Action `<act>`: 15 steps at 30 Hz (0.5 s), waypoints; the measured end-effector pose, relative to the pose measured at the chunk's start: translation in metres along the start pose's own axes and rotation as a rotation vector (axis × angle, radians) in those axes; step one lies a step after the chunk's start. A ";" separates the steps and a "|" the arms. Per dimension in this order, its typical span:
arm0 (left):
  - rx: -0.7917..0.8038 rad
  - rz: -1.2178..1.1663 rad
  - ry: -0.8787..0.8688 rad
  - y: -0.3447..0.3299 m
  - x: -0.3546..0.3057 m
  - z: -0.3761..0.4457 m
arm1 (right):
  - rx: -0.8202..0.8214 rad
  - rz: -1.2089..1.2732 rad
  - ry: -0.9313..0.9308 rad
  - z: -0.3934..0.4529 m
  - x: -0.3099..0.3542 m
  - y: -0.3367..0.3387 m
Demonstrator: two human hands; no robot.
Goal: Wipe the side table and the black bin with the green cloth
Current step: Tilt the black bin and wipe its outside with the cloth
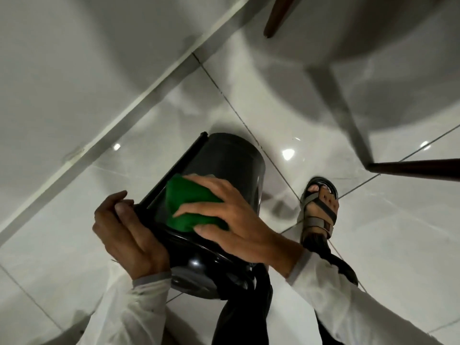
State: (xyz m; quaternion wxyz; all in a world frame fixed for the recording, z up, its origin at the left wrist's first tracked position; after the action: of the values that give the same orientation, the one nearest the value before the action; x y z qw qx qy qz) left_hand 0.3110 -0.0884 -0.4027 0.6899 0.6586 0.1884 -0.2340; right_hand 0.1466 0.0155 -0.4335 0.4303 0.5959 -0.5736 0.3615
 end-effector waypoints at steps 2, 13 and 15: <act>-0.035 -0.049 0.048 0.003 0.006 0.000 | -0.027 0.127 -0.035 -0.023 -0.027 0.010; -0.035 -0.042 0.114 0.005 -0.003 -0.022 | -0.426 0.131 -0.628 0.060 -0.154 0.068; -0.044 -0.011 0.120 0.005 -0.003 -0.018 | -0.342 -0.068 -0.397 0.063 -0.098 0.046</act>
State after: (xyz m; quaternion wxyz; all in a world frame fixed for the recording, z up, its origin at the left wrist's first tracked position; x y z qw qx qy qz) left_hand 0.3121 -0.0696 -0.3975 0.6902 0.6552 0.2382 -0.1938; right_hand 0.0890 -0.0047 -0.5424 0.4156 0.5926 -0.6794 0.1204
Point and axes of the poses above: each hand's wrist, its own z-axis towards the middle knuckle, its own y-axis out of the back of the hand, x = y × z, the point moved 8 cm from there along z, towards the middle knuckle, and after that the axes turned 6 degrees about -y, right-handed, at the moved point
